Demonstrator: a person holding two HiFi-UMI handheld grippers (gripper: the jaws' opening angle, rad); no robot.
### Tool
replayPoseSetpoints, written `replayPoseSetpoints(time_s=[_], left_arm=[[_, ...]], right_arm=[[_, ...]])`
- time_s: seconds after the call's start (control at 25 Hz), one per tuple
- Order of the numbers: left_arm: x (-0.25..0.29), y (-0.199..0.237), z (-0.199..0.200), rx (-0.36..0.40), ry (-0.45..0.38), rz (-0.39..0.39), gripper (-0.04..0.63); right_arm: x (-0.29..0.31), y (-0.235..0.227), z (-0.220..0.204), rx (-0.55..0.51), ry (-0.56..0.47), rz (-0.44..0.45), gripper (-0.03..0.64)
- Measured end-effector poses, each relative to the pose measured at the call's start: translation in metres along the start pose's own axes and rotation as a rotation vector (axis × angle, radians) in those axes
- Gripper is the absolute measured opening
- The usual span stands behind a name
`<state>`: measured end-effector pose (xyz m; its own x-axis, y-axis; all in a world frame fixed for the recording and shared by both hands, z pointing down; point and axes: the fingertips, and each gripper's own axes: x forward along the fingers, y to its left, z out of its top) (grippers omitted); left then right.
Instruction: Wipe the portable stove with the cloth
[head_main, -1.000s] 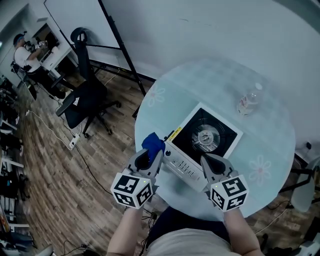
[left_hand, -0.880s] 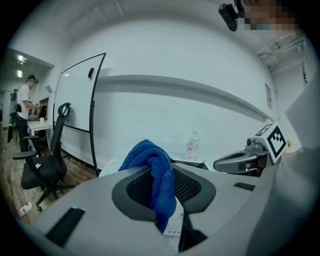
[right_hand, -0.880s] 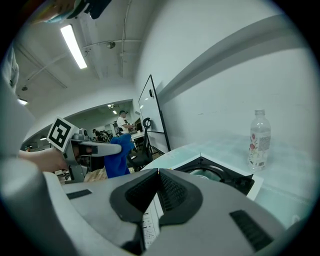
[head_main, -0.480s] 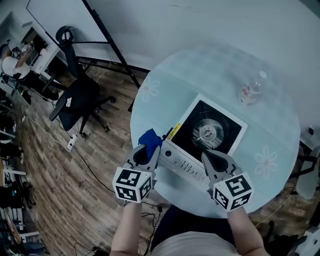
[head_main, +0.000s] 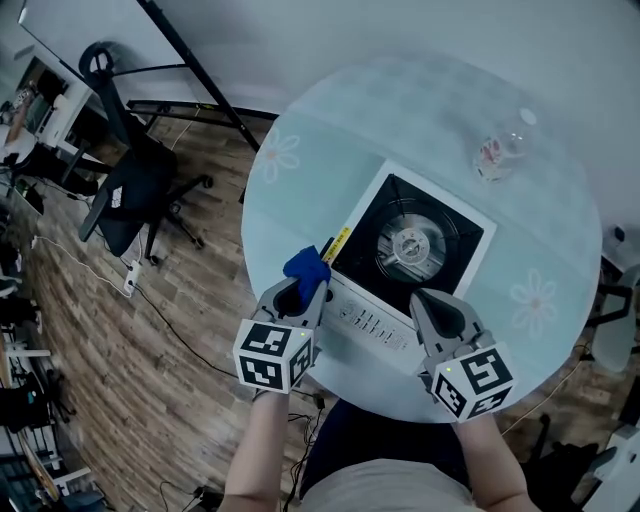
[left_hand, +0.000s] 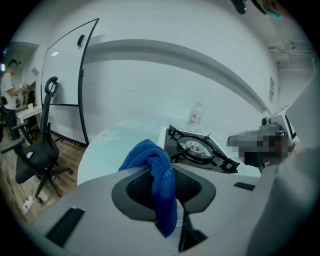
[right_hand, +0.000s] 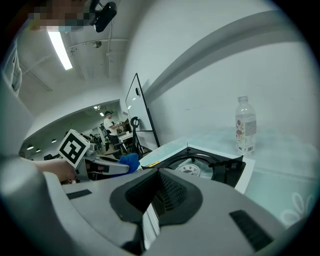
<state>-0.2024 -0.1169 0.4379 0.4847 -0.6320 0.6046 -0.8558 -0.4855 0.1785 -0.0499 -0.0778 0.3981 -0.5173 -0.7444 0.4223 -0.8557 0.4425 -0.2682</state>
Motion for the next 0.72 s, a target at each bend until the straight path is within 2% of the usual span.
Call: replayPoseSetpoints(time_s=[0.24, 0.72], left_arm=[[0.010, -0.007, -0.012, 0.016, 0.042, 0.001, 0.097], [0.012, -0.018, -0.017, 0.064, 0.067, -0.007, 0.097]], right_arm=[[-0.006, -0.012, -0.009, 0.039, -0.013, -0.056, 0.021], [-0.025, -0.040, -0.025, 0.070, -0.008, -0.147, 0.021]])
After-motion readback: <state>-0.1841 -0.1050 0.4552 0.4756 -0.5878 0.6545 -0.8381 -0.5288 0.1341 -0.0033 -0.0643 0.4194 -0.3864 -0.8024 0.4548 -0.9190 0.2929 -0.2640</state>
